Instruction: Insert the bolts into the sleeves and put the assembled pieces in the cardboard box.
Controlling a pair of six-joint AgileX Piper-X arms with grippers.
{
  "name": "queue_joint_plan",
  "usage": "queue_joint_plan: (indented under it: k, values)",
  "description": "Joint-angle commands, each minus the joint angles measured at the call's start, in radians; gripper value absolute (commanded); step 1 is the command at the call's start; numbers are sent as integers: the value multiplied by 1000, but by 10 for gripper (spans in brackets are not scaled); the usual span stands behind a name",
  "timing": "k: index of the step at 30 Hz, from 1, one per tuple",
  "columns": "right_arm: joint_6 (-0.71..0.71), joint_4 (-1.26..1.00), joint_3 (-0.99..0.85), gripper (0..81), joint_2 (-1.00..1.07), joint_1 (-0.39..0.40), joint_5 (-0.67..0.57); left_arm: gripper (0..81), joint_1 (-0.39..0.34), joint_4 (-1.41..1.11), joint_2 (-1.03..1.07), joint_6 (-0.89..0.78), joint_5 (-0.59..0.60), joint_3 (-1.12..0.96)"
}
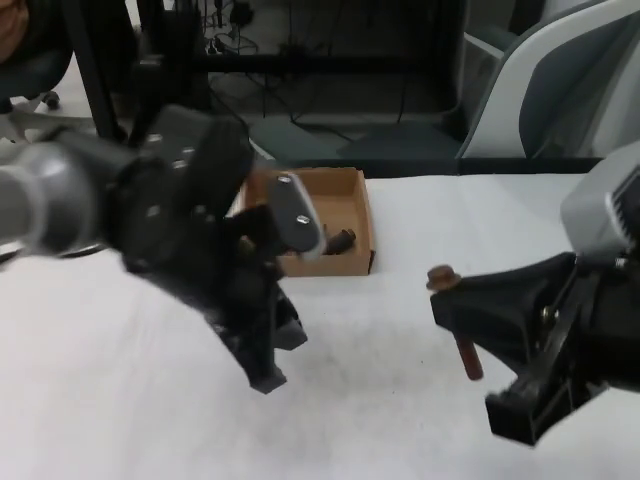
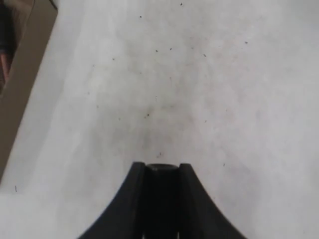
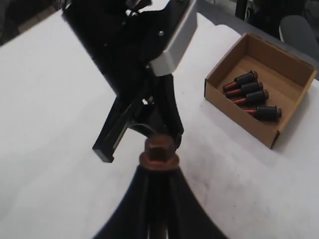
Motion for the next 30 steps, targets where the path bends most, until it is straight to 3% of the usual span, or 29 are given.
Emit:
queue_joint_plan:
  k: [1,12,18,30]
  values:
    - [55,-57,-5,6,18,1,19,17,34,-70,-136,-121,66,103]
    - [184,-296,-5,6,165,1,22,17,73,-372,-583,-554,244,406]
    - [279,-481,-5,6,240,1,22,17,73,-669,-657,-803,279,518]
    - [376,-634,-31,6,308,1,20,17,66,-640,-646,-818,280,528]
